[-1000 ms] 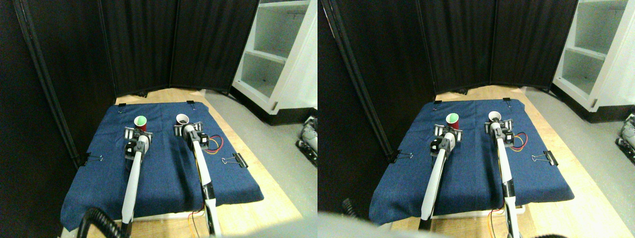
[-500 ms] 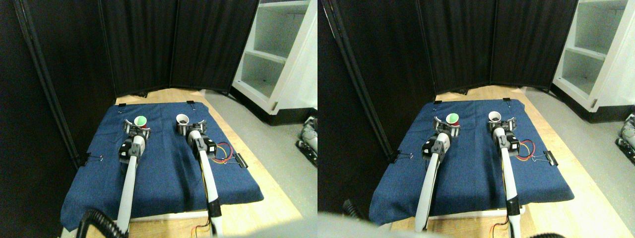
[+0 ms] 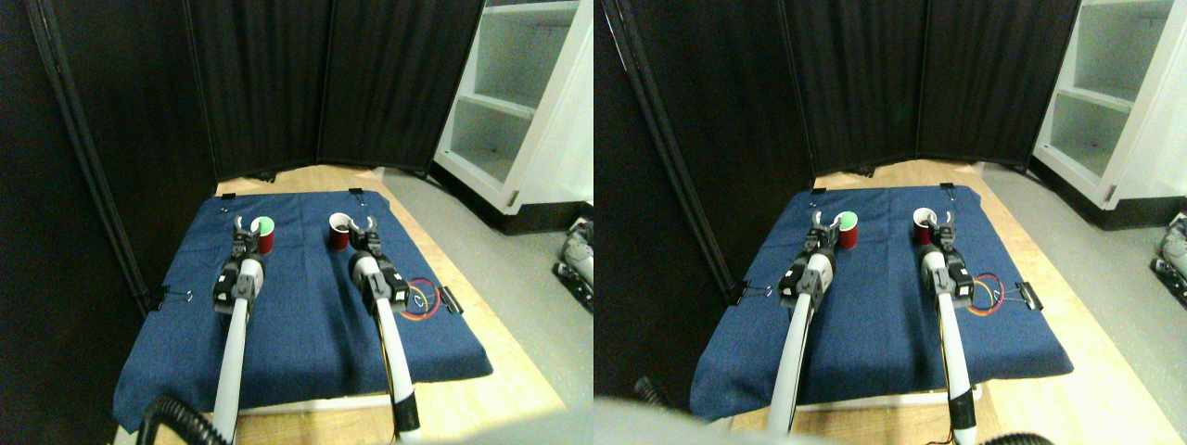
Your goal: Pour (bimanual)
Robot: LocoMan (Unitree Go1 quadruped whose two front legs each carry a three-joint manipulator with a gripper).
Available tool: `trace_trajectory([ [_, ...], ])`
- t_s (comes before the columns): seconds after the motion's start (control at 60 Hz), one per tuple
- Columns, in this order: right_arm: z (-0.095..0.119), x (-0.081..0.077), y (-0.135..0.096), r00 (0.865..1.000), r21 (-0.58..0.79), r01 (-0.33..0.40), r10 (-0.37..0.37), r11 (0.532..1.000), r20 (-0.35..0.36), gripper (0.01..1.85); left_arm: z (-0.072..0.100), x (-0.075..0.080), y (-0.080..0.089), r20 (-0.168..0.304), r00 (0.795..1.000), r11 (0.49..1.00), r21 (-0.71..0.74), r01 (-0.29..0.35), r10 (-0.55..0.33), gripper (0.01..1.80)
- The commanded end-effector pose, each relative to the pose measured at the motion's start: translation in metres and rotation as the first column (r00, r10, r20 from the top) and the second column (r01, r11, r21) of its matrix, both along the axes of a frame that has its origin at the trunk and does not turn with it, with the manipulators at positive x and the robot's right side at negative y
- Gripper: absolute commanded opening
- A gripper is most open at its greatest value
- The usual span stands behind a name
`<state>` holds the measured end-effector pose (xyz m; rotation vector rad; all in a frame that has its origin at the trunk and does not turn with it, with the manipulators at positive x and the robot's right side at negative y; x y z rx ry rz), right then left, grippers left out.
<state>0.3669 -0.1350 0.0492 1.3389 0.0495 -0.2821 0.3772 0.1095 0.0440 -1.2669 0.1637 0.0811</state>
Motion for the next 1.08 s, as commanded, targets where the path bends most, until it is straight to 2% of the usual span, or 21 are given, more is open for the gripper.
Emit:
trace_trajectory([
  [0.017,0.010,0.000,0.003,0.998,0.020,0.003,-0.005,1.000,0.062,0.33,0.010,0.000,0.002,0.062,0.998,1.000,-0.015,-0.013,0.014,0.33],
  [0.133,0.010,-0.002,0.002,0.998,0.033,0.027,-0.029,0.999,0.060,0.33,0.010,-0.001,0.005,0.079,0.997,1.000,0.011,-0.017,0.016,0.33],
  [0.45,0.006,-0.002,0.001,0.998,-0.002,0.015,-0.014,1.000,0.058,0.33,-0.003,0.000,0.009,0.139,0.990,0.996,0.072,-0.044,0.034,0.33],
  [0.7,0.005,-0.002,0.002,0.998,0.003,0.004,-0.004,1.000,0.065,0.33,-0.004,-0.001,0.008,0.127,0.992,0.998,0.063,-0.013,0.004,0.33],
  [0.733,0.005,-0.001,0.002,0.998,0.001,0.006,-0.006,1.000,0.063,0.33,-0.004,-0.002,0.007,0.131,0.991,0.997,0.074,-0.014,0.004,0.39],
  [0.75,0.005,-0.001,0.002,0.998,0.000,0.006,-0.006,1.000,0.062,0.33,-0.004,-0.002,0.006,0.131,0.991,0.996,0.092,-0.004,-0.008,0.51],
  [0.783,0.005,-0.002,0.002,0.998,0.002,0.005,-0.005,1.000,0.063,0.33,-0.003,-0.003,0.006,0.126,0.992,0.994,0.112,0.014,-0.029,0.63],
  [0.833,0.005,-0.003,0.003,0.998,0.008,0.014,-0.015,1.000,0.064,0.33,-0.003,-0.004,0.005,0.096,0.993,0.991,0.126,0.055,-0.067,1.06],
  [0.883,0.006,-0.004,0.004,0.998,-0.009,0.017,-0.016,1.000,0.065,0.33,-0.002,-0.004,0.005,0.088,0.992,0.989,0.124,0.075,-0.086,1.33],
  [0.95,0.006,-0.004,0.004,0.998,-0.004,0.012,-0.012,1.000,0.066,0.33,-0.001,-0.004,0.005,0.093,0.992,0.988,0.133,0.078,-0.091,1.38],
  [1.0,0.006,-0.005,0.004,0.998,0.005,0.013,-0.013,1.000,0.068,0.33,0.000,-0.005,0.005,0.121,0.990,0.988,0.145,0.060,-0.078,1.36],
  [1.083,0.007,-0.006,0.004,0.998,-0.003,0.012,-0.011,1.000,0.060,0.33,0.004,-0.005,0.004,0.220,0.975,0.994,0.099,-0.039,0.016,1.10],
])
